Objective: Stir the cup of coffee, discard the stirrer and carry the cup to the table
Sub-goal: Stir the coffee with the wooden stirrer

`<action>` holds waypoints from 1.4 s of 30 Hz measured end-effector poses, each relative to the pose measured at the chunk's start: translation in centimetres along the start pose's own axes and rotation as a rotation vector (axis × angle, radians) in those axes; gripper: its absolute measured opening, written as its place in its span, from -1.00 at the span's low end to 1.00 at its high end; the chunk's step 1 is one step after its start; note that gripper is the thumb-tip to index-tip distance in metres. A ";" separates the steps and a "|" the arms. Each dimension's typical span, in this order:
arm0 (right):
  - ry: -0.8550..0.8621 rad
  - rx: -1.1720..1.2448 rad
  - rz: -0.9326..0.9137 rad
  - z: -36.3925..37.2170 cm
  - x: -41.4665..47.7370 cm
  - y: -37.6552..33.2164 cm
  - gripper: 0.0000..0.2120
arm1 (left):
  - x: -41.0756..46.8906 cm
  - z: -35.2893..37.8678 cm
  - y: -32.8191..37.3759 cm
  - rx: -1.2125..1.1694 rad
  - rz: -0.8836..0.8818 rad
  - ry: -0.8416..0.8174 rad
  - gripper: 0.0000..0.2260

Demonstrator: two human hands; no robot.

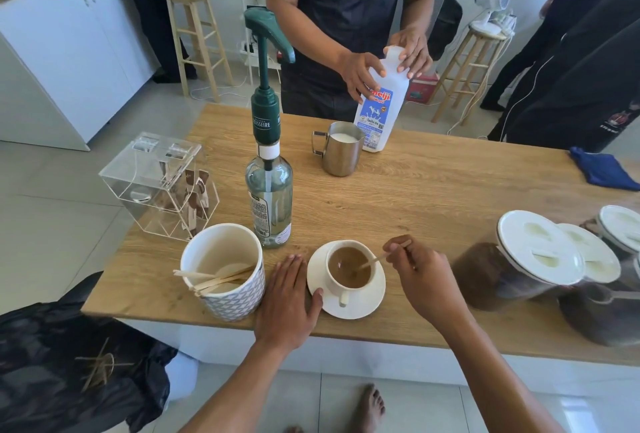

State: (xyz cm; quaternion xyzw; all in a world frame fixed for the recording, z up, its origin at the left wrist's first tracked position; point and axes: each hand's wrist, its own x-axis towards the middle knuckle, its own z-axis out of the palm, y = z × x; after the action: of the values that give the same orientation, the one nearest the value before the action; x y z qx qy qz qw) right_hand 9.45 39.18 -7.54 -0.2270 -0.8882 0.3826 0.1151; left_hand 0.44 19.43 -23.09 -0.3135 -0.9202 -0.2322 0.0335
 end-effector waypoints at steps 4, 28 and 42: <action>-0.089 0.005 -0.021 0.4 0.0 0.0 -0.77 | 0.0 -0.1 0.0 -0.006 -0.002 -0.003 -0.44; -0.018 -0.030 -0.027 0.1 -0.5 0.6 -0.84 | 0.0 0.1 -0.2 -0.002 -0.002 -0.022 -0.42; -0.135 0.017 -0.010 0.2 -1.2 0.6 -0.83 | 0.1 -0.1 0.0 -0.011 -0.009 -0.021 -0.42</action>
State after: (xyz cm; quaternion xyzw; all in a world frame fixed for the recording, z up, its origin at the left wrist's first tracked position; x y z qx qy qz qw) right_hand 10.62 38.82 -8.17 -0.1953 -0.8918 0.4038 0.0587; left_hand 0.40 19.45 -22.99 -0.3120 -0.9205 -0.2341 0.0212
